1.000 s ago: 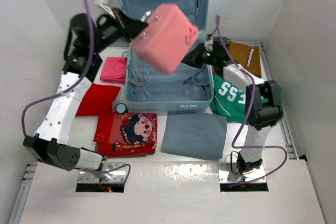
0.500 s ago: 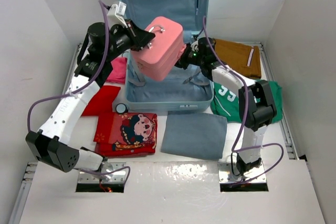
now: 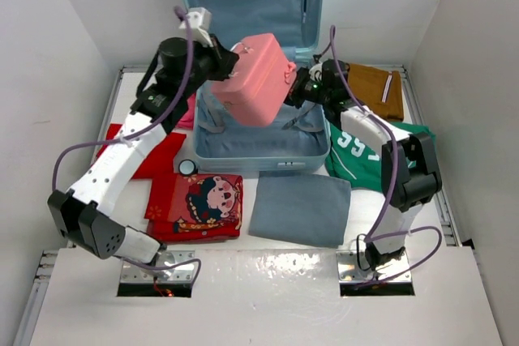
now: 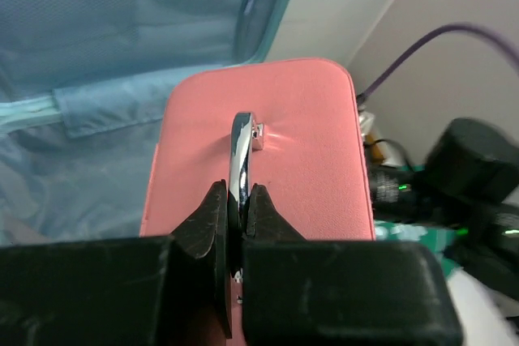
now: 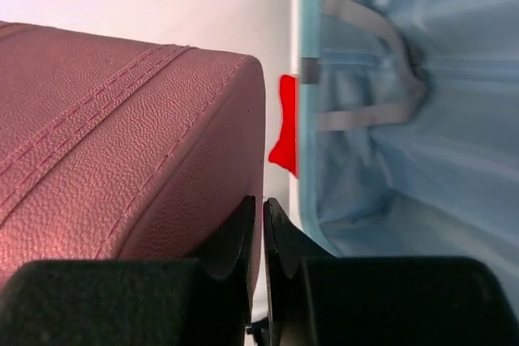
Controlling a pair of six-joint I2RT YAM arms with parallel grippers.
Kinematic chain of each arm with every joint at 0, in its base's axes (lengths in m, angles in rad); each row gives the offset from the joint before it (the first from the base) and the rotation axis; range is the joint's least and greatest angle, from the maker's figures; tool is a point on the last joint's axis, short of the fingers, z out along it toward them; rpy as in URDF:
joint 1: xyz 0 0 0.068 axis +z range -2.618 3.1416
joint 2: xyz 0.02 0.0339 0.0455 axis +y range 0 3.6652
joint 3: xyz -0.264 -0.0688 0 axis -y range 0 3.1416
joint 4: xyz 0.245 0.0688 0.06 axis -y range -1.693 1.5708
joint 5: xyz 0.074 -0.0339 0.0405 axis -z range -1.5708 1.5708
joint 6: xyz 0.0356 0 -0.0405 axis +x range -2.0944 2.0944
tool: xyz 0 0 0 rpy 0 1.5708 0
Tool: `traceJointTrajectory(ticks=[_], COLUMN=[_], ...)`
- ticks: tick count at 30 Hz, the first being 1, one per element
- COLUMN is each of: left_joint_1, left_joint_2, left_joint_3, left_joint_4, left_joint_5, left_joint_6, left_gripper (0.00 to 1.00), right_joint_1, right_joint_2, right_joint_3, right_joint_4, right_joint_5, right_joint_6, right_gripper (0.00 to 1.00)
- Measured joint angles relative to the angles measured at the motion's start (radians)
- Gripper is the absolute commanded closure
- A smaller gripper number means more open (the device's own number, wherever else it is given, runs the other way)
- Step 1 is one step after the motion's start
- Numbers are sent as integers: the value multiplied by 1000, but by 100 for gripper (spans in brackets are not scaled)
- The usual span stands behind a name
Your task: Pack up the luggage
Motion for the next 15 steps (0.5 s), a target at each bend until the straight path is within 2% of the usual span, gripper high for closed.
traceJointTrajectory(ticks=[9, 15], left_joint_1=[-211, -297], left_joint_2=[181, 275], left_joint_3=[81, 65], left_joint_4=[-113, -157], left_joint_5=[-300, -443], left_joint_6=[303, 325], left_gripper=[100, 100], right_joint_1=[-80, -148], right_joint_2=[-22, -22], right_joint_3=[-98, -102], right_joint_4=[-176, -336], right_joint_5=[15, 95], right_joint_6=[-77, -162], right_gripper=[95, 95])
